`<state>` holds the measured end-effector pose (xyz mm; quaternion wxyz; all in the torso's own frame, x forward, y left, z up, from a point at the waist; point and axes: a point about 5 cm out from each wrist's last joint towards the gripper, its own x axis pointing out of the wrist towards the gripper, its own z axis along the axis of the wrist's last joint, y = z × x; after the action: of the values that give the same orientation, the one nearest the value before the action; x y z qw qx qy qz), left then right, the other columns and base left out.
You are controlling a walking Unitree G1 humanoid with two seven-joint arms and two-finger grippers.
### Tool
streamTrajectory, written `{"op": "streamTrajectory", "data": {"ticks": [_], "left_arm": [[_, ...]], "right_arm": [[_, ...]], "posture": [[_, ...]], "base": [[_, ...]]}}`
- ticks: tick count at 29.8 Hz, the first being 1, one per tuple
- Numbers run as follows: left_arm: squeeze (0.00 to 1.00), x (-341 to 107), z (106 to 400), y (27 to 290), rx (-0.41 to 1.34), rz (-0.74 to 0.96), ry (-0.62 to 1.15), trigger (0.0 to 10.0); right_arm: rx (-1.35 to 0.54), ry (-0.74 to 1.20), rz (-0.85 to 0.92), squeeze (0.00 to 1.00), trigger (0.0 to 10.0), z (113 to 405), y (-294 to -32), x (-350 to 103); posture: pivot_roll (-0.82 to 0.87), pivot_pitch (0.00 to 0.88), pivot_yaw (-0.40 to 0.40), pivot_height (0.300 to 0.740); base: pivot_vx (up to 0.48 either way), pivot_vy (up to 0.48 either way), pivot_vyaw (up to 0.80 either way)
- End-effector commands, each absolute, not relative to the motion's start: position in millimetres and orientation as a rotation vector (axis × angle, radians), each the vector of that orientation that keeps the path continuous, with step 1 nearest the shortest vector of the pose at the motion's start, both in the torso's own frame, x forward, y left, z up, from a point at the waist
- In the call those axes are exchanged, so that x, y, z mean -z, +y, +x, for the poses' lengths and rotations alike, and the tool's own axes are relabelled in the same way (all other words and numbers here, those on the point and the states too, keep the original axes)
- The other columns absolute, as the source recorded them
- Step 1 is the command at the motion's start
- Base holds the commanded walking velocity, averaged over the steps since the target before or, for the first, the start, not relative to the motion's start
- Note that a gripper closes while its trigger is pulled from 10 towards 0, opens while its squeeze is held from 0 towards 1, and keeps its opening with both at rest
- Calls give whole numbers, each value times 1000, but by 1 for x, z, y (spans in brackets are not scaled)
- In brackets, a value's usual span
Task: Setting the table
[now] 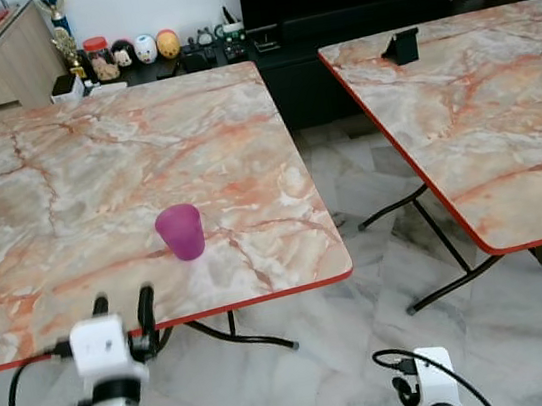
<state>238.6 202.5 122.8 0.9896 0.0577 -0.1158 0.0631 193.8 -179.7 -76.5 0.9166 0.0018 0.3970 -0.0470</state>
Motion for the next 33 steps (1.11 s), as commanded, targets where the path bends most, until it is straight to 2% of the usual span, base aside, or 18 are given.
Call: {"op": "streamTrajectory", "data": {"ticks": [1, 2, 7, 21, 33], "left_arm": [[0, -135, 250, 198, -108, 105, -262, 10000], [0, -143, 262, 194, -77, 91, -280, 10000], [0, -152, 271, 188, -44, 63, -280, 10000], [0, -157, 276, 189, -34, 34, -235, 10000], [0, -158, 283, 200, -80, -26, -210, 10000]], "right_arm": [[112, 820, 11, 0, 10000, 192, -179, 77], [119, 820, 18, 0, 10000, 192, -179, 77], [135, 823, 32, 0, 10000, 190, -178, 78], [110, 826, -5, 0, 10000, 190, -177, 79], [94, 825, -18, 0, 10000, 192, -177, 78]], "posture": [[-25, 0, 17, 740], [-27, 0, 17, 740], [-46, 0, 34, 740], [-45, 0, 36, 740], [-38, 0, 33, 740]], "base": [[0, 0, 0], [244, 0, 0], [315, 0, -125], [365, 0, -82], [0, 0, 0]]}}
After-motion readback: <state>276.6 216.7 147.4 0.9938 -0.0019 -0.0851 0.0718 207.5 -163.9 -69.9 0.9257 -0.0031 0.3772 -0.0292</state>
